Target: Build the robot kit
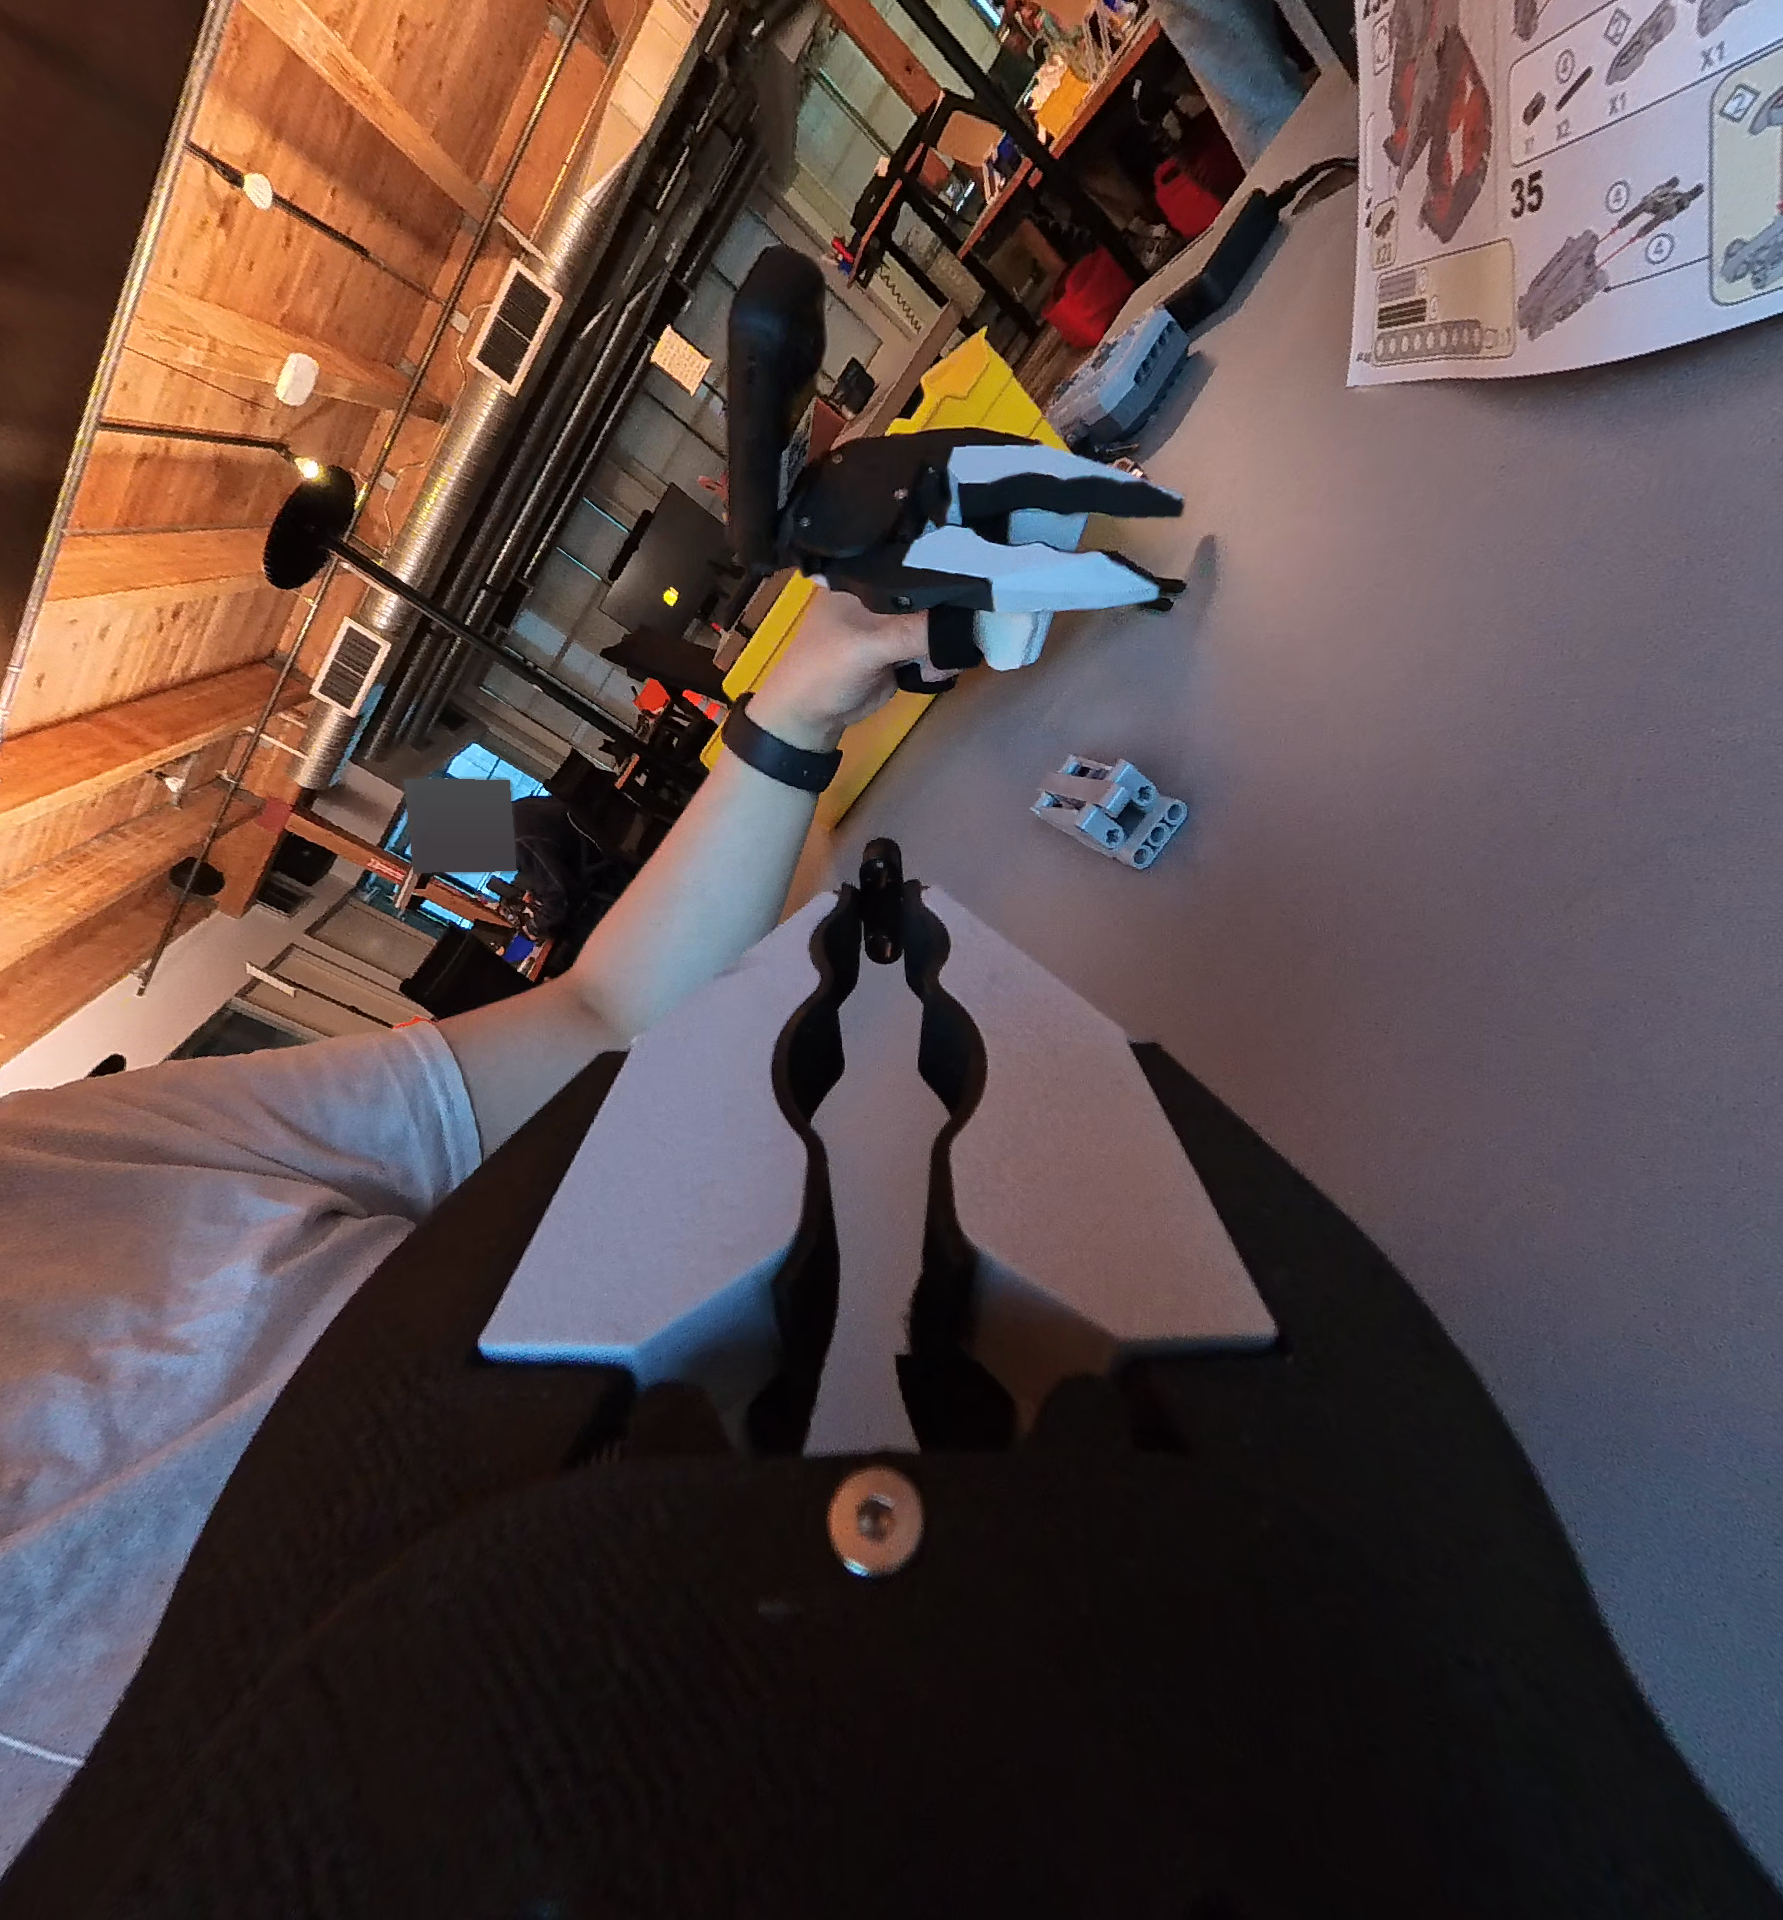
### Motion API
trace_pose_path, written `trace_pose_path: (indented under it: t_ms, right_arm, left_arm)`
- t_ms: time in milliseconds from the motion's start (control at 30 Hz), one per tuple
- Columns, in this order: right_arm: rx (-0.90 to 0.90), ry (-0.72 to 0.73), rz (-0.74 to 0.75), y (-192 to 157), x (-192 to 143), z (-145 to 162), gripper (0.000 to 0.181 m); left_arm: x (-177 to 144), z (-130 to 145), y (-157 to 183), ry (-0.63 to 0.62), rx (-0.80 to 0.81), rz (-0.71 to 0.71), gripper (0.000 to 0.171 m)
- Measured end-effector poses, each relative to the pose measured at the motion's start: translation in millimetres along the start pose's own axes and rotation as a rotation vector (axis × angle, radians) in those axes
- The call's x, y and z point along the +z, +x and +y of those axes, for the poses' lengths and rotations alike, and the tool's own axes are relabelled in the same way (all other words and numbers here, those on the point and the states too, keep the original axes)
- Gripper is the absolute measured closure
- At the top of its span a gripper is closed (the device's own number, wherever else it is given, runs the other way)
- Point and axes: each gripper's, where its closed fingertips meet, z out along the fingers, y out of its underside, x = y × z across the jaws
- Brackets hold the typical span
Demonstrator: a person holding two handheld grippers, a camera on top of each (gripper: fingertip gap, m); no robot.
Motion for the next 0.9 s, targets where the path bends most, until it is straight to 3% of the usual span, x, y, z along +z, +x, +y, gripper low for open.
trace_pose_path:
  t_ms: [200,333,533,600,667,800,900]
  right_arm:
    - [0.003,-0.012,-0.003,0.7,1.5,2.3,0.174]
    - [0.016,-0.010,-0.016,0.6,2.1,2.6,0.174]
    - [0.009,-0.027,-0.005,3.6,4.4,5.4,0.174]
    - [0.016,-0.035,-0.006,4.7,5.3,7.4,0.175]
    - [0.017,-0.040,-0.011,3.6,5.5,8.3,0.175]
    - [0.000,-0.040,-0.008,1.4,4.0,7.0,0.175]
    - [0.009,-0.030,-0.011,1.4,2.4,5.0,0.174]
  left_arm:
    - [0.5,6.8,5.4,-0.037,0.024,0.034,0.140]
    - [-2.8,13.4,12.1,-0.072,0.015,0.054,0.131]
    - [-33.9,-42.3,0.9,0.102,-0.078,0.086,0.144]
    - [-32.2,-38.2,-7.1,-0.017,0.038,0.060,0.152]
    - [-24.0,-25.4,-10.0,-0.170,0.156,0.054,0.149]
    - [-11.3,-19.6,10.5,-0.262,0.280,0.200,0.156]
    - [-4.2,0.0,11.3,-0.373,0.370,0.218,0.157]
